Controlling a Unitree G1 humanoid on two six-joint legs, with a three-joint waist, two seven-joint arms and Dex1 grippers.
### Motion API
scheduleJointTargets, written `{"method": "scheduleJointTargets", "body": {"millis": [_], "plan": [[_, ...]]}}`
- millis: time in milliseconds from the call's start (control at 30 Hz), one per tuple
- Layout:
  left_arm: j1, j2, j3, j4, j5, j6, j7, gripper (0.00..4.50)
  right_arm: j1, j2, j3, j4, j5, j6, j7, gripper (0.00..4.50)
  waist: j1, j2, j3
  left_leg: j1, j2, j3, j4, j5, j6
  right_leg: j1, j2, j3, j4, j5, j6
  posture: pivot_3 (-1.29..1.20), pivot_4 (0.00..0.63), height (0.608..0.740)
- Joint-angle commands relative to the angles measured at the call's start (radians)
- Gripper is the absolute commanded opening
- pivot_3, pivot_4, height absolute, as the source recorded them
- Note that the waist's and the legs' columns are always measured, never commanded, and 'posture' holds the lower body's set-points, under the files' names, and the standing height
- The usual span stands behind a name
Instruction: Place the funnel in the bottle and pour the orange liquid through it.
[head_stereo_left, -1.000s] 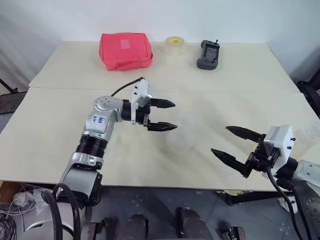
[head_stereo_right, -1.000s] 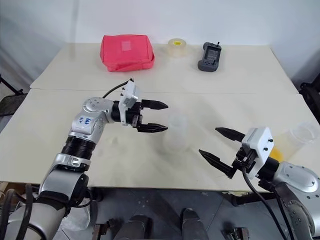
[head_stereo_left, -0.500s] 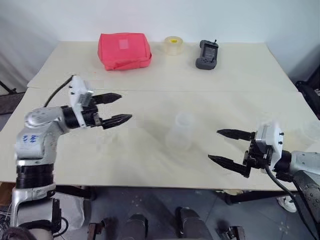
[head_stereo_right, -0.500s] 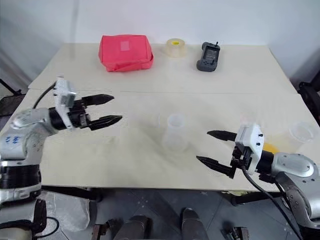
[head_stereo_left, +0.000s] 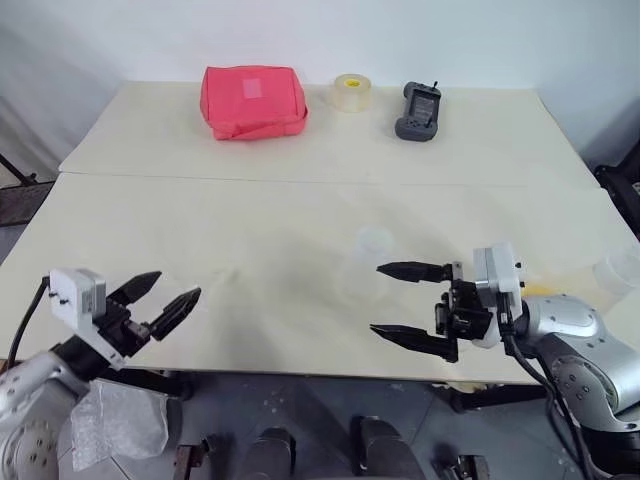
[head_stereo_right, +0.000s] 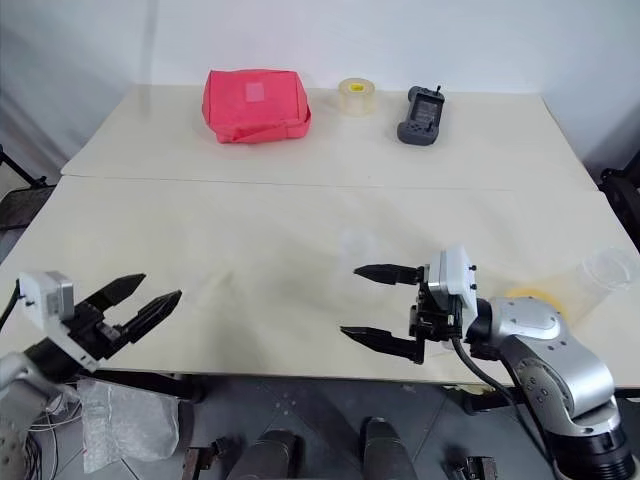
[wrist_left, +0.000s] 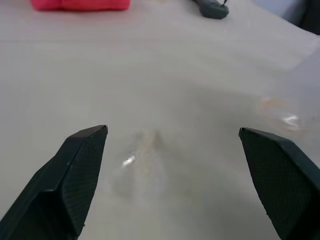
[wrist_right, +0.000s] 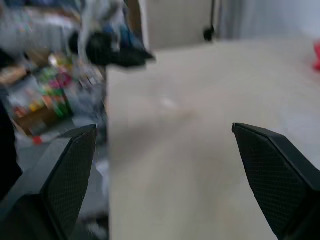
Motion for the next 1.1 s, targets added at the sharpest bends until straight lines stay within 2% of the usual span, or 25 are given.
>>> {"method": "scheduleJointTargets", "body": {"millis": [33, 200, 333, 633, 933, 1100], "plan": [[0.058, -0.009, 0.019, -0.074, -0.048, 0.011, 0.053, 4.47, 0.006, -0.006, -0.011, -0.035, 0.093, 0.045, 0.018, 4.5, 0.001, 0.0, 0.0, 0.0, 0.0, 0.0, 0.0, 0.0, 0.0, 0.0, 0.0, 0.0, 0.0, 0.0, 0.0, 0.0, 0.15, 0.74], [0.135, -0.053, -0.047, -0.098, -0.07, 0.019, 0.112, 4.47, 0.019, -0.025, -0.024, -0.016, 0.085, 0.037, 0.053, 4.5, -0.003, 0.0, 0.0, 0.001, 0.0, 0.001, 0.0, 0.0, 0.001, 0.0, 0.0, 0.0, 0.0, -0.001, -0.001, 0.0, 0.15, 0.74], [0.099, -0.052, -0.14, -0.032, -0.017, -0.028, 0.123, 4.47, 0.026, -0.04, -0.034, 0.012, 0.071, 0.022, 0.089, 4.5, -0.003, 0.0, 0.0, 0.001, 0.0, 0.001, 0.0, 0.0, 0.001, 0.0, 0.001, 0.0, -0.001, -0.001, -0.001, 0.0, 0.15, 0.74], [-0.044, -0.001, -0.289, 0.164, 0.09, -0.131, 0.084, 4.47, 0.056, -0.056, -0.057, -0.026, 0.066, 0.027, 0.055, 4.5, -0.002, 0.0, 0.0, 0.001, 0.0, 0.002, 0.0, 0.0, 0.0, 0.0, 0.0, -0.001, 0.0, -0.001, -0.002, 0.0, 0.15, 0.74], [-0.095, 0.069, -0.31, 0.223, 0.078, -0.113, 0.051, 1.67, 0.127, -0.077, -0.115, -0.044, 0.052, 0.001, 0.056, 4.5, -0.003, 0.0, 0.0, 0.001, 0.001, 0.003, -0.001, -0.001, 0.0, -0.001, 0.0, 0.0, -0.001, -0.001, -0.001, 0.0, 0.15, 0.74], [-0.124, 0.128, -0.282, 0.235, 0.044, -0.086, 0.015, 0.09, 0.126, -0.072, -0.123, -0.019, 0.034, -0.017, 0.054, 4.5, -0.003, 0.0, 0.0, 0.001, 0.0, 0.003, -0.001, -0.001, 0.0, -0.001, 0.0, 0.0, -0.001, -0.001, -0.002, 0.0, 0.15, 0.74]]}}
